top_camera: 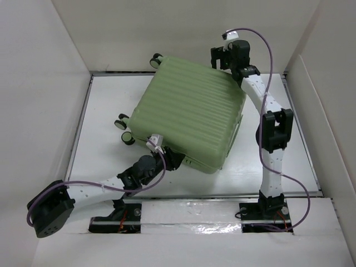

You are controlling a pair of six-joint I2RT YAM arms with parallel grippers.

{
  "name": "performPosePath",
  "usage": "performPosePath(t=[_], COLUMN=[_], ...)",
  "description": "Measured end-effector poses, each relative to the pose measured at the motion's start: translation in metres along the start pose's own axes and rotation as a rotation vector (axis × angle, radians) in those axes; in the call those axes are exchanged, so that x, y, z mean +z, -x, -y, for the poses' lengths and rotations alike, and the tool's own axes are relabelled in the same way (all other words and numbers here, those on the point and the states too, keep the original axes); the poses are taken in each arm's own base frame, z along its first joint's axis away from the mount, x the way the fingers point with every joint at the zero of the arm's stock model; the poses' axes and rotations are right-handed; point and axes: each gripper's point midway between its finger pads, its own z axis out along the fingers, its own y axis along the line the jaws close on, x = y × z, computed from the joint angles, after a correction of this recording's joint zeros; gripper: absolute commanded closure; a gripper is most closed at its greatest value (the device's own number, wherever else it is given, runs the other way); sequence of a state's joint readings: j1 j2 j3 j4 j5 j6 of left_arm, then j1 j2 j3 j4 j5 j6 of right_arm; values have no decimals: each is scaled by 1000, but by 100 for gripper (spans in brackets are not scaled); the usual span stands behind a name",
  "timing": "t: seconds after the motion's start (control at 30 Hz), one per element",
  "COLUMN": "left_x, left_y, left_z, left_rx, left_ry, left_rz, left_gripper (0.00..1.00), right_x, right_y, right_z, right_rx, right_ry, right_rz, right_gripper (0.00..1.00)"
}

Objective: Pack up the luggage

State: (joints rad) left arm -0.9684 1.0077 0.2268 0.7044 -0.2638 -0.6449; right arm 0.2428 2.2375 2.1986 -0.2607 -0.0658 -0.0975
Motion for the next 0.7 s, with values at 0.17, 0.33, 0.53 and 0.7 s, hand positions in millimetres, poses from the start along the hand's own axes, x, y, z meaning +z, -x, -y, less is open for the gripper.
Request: performPosePath(t=[0.17,0.33,0.53,0.7], left_x=[-4,-4,-16,-18], left_y=[-18,-2,59,76], left_z=[18,27,40,52], left_rx=[0,-28,-76,-82], left_ry=[-80,-93,-100,-118], left_rz=[-91,-49,146,178], left_gripper=[63,64,64,86], right_x=[-60,-250,-399,-316], right_y=[56,135,163,109], right_z=[-1,-78,-74,-68], right_rx=[13,15,-70,2], right_ry=[1,312,325,315], right_rz=[164,460,795,534], right_gripper=[0,12,24,100])
